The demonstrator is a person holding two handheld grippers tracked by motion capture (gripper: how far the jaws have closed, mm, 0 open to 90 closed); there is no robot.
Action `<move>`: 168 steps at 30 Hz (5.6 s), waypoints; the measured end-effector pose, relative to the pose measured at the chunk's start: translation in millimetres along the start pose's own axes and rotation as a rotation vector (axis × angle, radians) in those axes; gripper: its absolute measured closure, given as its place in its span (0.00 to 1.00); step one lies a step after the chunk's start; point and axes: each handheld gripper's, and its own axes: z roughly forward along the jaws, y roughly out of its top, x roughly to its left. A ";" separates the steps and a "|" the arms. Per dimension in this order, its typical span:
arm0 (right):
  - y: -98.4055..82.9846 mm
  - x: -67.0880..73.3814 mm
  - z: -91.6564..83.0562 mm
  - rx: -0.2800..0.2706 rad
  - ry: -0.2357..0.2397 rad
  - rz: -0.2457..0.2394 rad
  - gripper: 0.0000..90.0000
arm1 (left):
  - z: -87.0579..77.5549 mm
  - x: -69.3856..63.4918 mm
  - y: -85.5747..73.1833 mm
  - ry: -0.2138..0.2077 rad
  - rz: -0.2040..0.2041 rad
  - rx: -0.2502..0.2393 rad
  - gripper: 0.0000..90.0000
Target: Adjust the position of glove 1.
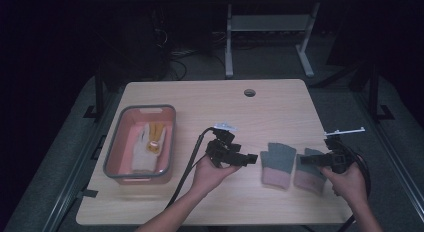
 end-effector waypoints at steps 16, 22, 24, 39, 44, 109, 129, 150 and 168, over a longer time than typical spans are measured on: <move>-12.9 -10.5 6.5 0.041 -0.108 -0.013 0.56 | 1.6 0.0 -10.6 0.018 0.004 0.006 0.25; -17.4 -4.9 17.8 0.073 -0.176 -0.066 0.60 | 0.2 2.8 -12.6 0.028 -0.002 0.010 0.25; -17.2 -0.3 20.0 0.085 -0.207 -0.101 0.61 | 0.4 2.9 -13.5 0.031 -0.002 0.015 0.25; -19.9 9.5 24.8 0.083 -0.270 -0.192 0.86 | -4.0 4.6 -14.5 0.030 -0.011 0.007 0.25; -18.2 8.6 24.0 0.096 -0.255 -0.176 0.89 | -4.2 6.8 -15.2 0.029 -0.009 0.011 0.25; 18.4 71.8 33.8 0.044 -0.053 -0.134 0.78 | 22.7 8.9 -18.7 -0.017 -0.046 0.076 0.26; -5.1 38.3 24.6 -0.034 0.018 -0.016 0.61 | 66.3 2.7 -19.2 -0.041 -0.127 0.124 0.32; -22.7 10.0 35.2 -0.075 0.109 0.101 0.58 | 98.4 0.6 -28.4 -0.038 -0.185 0.181 0.37; -32.1 6.7 47.1 -0.102 0.167 0.173 0.68 | 105.4 -2.1 -28.1 -0.045 -0.174 0.174 0.51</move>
